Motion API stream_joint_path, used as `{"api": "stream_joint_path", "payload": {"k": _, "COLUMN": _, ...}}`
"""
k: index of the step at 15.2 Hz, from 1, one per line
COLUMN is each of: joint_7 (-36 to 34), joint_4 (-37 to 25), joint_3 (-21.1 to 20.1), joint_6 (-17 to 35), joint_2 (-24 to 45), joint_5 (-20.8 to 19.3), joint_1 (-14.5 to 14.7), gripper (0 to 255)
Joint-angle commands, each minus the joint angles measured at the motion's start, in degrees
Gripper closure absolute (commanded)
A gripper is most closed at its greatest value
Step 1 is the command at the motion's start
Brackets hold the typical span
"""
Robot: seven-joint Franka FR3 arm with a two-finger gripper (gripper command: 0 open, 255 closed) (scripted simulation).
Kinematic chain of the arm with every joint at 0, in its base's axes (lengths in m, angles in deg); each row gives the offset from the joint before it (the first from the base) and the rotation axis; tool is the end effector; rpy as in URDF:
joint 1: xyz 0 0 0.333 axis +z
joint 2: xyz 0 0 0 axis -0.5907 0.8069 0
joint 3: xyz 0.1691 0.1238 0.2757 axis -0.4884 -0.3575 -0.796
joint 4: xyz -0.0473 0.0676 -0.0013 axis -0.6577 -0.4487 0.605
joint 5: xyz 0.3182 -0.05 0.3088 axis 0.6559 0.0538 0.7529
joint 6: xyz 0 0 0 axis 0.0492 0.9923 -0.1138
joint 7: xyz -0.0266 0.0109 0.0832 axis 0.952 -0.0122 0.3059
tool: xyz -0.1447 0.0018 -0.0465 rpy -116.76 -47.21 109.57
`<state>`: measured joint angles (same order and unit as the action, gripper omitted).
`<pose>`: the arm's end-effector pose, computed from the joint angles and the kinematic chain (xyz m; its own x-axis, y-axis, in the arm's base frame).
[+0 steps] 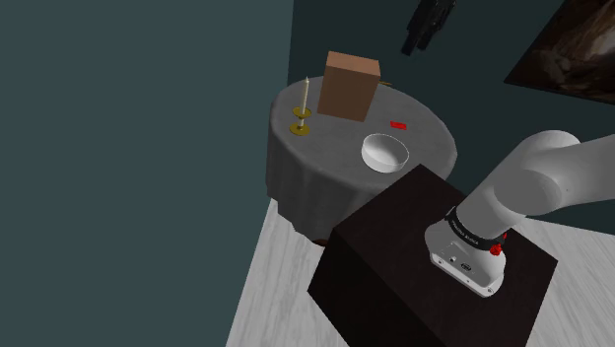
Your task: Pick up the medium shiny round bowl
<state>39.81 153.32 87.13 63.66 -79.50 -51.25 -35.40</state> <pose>0.3658 0.0295 0.5751 0.9859 0.1469 0.0801 0.1528 -0.9856 -0.0727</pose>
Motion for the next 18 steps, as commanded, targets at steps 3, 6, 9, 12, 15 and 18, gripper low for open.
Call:
{"api": "stream_joint_path", "payload": {"k": 3, "joint_7": 0.8, "joint_4": 3.8, "joint_3": 0.2, "joint_6": 3.3, "joint_2": -0.2, "joint_5": -0.7, "joint_1": -0.3, "gripper": 0}}
{"api": "stream_joint_path", "payload": {"k": 6, "joint_7": 1.8, "joint_4": 9.1, "joint_3": 0.5, "joint_6": 8.5, "joint_2": 0.0, "joint_5": -1.7, "joint_1": -0.8, "gripper": 0}}
{"api": "stream_joint_path", "payload": {"k": 9, "joint_7": 2.9, "joint_4": 14.0, "joint_3": 0.8, "joint_6": 14.0, "joint_2": 1.0, "joint_5": -2.8, "joint_1": -1.4, "gripper": 0}}
{"api": "stream_joint_path", "payload": {"k": 12, "joint_7": 3.9, "joint_4": 18.3, "joint_3": 1.3, "joint_6": 19.8, "joint_2": 2.7, "joint_5": -4.0, "joint_1": -2.1, "gripper": 0}}
{"api": "stream_joint_path", "payload": {"k": 15, "joint_7": 4.8, "joint_4": 22.0, "joint_3": 1.8, "joint_6": 26.0, "joint_2": 5.5, "joint_5": -5.3, "joint_1": -3.0, "gripper": 0}}
{"api": "stream_joint_path", "payload": {"k": 18, "joint_7": 5.5, "joint_4": 25.1, "joint_3": 2.3, "joint_6": 32.6, "joint_2": 9.2, "joint_5": -6.7, "joint_1": -4.0, "gripper": 0}}
